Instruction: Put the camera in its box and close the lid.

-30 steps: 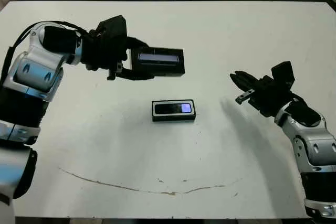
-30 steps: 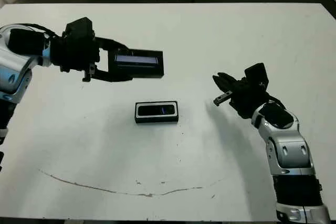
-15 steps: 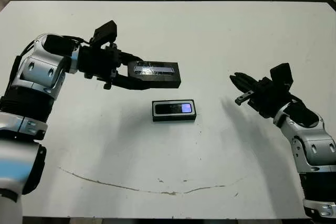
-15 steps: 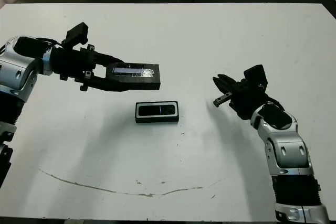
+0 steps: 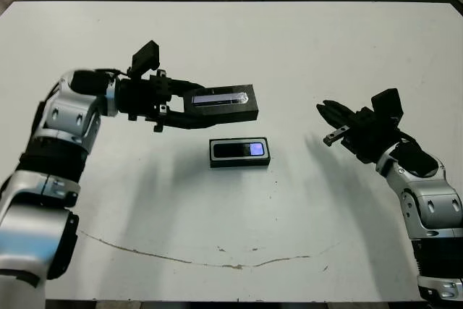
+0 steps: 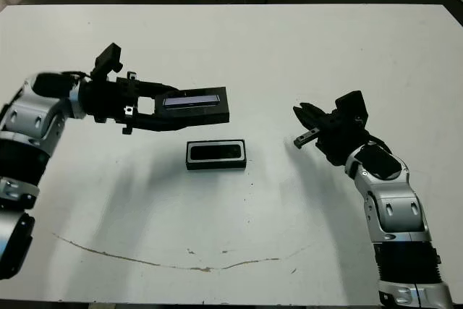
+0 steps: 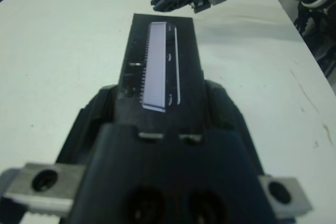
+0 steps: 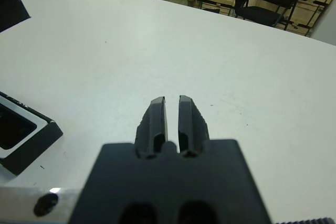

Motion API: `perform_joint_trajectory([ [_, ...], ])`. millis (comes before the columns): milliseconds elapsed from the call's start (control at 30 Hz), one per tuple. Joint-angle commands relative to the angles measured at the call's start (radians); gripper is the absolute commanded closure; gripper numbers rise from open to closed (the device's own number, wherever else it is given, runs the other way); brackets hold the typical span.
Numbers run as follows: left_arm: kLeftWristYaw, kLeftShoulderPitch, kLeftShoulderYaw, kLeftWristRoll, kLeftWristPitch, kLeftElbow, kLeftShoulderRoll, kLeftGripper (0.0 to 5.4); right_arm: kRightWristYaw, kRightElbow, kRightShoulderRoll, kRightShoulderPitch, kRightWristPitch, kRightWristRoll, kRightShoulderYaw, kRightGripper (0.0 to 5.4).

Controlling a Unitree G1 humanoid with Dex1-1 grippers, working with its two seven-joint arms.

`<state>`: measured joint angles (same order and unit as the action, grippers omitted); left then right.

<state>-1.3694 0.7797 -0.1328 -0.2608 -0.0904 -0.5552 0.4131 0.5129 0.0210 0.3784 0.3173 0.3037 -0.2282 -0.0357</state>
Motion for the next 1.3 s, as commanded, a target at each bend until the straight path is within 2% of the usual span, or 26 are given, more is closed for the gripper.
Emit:
perform_joint_trajectory([
  [33,0.014,-0.041,0.015,-0.002,0.035,-0.009,-0.008,2.91,-0.003,0.003,0.003,-0.022,0.006,0.012,0.005,5.40],
  [433,0.005,-0.079,0.016,0.006,0.067,-0.072,-0.015,2.91,0.004,0.015,-0.001,-0.021,0.004,0.003,0.001,5.40],
  [1300,-0.020,-0.102,-0.043,0.080,0.105,-0.165,-0.048,2.91,0.005,0.006,0.005,-0.021,0.010,0.006,0.001,5.40],
])
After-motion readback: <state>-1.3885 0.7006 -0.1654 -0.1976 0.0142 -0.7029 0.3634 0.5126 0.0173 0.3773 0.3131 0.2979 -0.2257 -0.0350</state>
